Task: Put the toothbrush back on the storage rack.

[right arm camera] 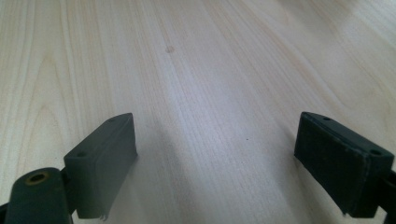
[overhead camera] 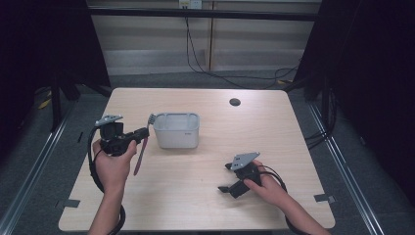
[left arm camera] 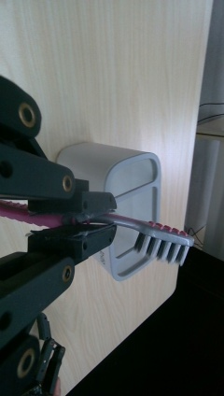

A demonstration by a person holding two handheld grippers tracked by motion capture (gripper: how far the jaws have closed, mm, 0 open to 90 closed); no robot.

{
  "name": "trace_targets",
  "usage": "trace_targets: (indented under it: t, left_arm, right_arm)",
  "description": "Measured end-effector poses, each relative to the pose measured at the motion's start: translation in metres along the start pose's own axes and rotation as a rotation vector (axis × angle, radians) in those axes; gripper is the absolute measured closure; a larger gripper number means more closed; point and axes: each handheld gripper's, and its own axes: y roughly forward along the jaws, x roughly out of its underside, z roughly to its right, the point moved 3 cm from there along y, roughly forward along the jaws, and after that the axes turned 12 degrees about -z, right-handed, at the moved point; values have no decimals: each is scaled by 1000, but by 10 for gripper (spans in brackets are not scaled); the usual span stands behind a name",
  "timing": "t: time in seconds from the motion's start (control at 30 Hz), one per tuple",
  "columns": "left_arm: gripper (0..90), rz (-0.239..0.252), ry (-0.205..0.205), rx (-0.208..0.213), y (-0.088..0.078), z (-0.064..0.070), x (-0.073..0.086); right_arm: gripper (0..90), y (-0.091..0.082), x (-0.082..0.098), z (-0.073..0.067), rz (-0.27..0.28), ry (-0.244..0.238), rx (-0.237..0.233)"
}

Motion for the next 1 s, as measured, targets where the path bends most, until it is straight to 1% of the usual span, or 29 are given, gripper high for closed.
trace_targets:
  t: [0.07, 0.13, 0.33, 0.4, 0.57, 0.83, 0.93, 1.0]
  left_arm:
    - [834, 10, 2, 4, 0, 0, -2]
    - [834, 23, -9, 19, 1, -1, -3]
    - [834, 63, -11, 17, -1, -2, -9]
    - [834, 73, -12, 25, -2, -1, -12]
    - [834, 101, -16, 29, -3, 0, -19]
    - [833, 143, 1, 28, -6, 3, -30]
    - [833, 152, -3, 36, -5, 3, -34]
    - [833, 151, 0, 31, -4, 4, -35]
  right_arm:
    - [120, 0, 0, 0, 0, 0, 0]
    - [120, 0, 0, 0, -1, 2, -1]
    - [120, 0, 0, 0, 0, 0, -1]
    - [120, 0, 0, 0, 0, 1, -1]
    - [120, 0, 0, 0, 0, 1, -1]
    - [120, 0, 0, 0, 1, 1, 0]
    - [120, 0, 0, 0, 0, 2, 0]
    - [119, 0, 0, 0, 0, 2, 0]
